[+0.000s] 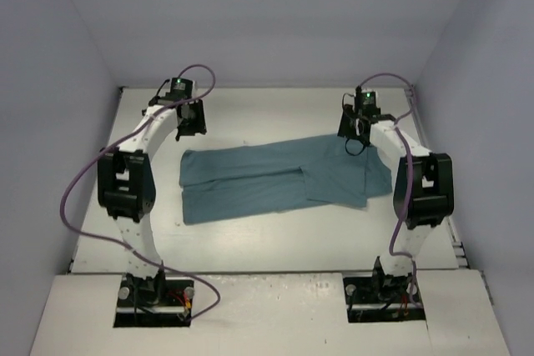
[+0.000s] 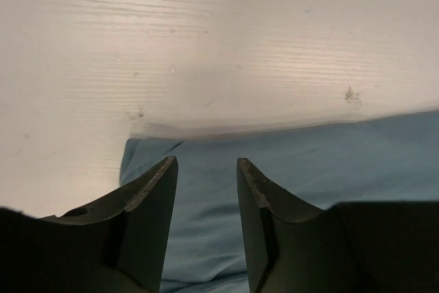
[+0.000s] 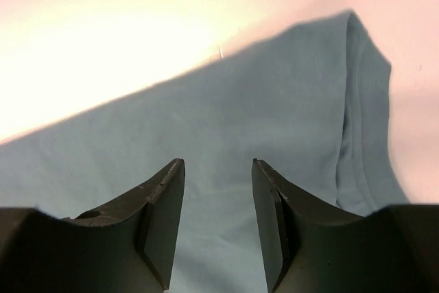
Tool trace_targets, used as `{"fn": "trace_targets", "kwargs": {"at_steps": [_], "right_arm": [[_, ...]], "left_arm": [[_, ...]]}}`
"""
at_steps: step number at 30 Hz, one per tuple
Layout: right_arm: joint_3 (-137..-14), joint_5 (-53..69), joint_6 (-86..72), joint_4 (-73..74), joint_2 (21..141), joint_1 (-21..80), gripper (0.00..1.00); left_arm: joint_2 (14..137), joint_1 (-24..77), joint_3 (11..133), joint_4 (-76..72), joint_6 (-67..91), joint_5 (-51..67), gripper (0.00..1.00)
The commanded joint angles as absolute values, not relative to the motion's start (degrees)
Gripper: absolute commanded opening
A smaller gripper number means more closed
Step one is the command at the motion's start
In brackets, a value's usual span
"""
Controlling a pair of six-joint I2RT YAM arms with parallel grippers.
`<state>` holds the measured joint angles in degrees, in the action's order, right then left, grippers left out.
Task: Fold and stack the t-shirts
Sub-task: Rotate the tshirt 90 degrees
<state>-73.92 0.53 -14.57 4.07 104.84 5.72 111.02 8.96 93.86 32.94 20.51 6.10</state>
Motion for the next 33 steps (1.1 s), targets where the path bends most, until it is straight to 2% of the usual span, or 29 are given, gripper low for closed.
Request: {"fn": "trace_targets", "kwargs": {"at_steps": [1, 4, 12, 24, 29, 33], "right_arm": [[-78.4, 3.1, -12.5, 3.1, 109.1, 5.4, 0.41], [-80.0, 3.7, -12.3, 2.8, 112.3, 5.2, 0.41], [-80.5, 3.6, -11.6, 1.4, 117.0, 4.4, 0.40], [-77.3, 1.1, -11.1, 0.5, 117.4, 1.3, 0.39], [-78.5, 1.6, -10.3, 0.5, 115.3, 1.6, 0.39], [-79.6, 1.5, -10.2, 0.5, 112.2, 2.6, 0.39]], "left_arm": [[115.8, 8.9, 95.8, 34.2, 22.9, 9.5, 0.28], [116.5, 9.0, 95.0, 34.2, 24.2, 10.0, 0.23], [114.5, 7.4, 89.9, 34.2, 25.3, 3.6, 0.22], [109.1, -2.5, 79.9, 32.9, 26.4, -0.9, 0.22], [104.5, -7.3, 81.3, 33.1, 24.7, -1.5, 0.22], [99.7, -2.5, 84.7, 33.1, 21.9, 0.0, 0.22]]}}
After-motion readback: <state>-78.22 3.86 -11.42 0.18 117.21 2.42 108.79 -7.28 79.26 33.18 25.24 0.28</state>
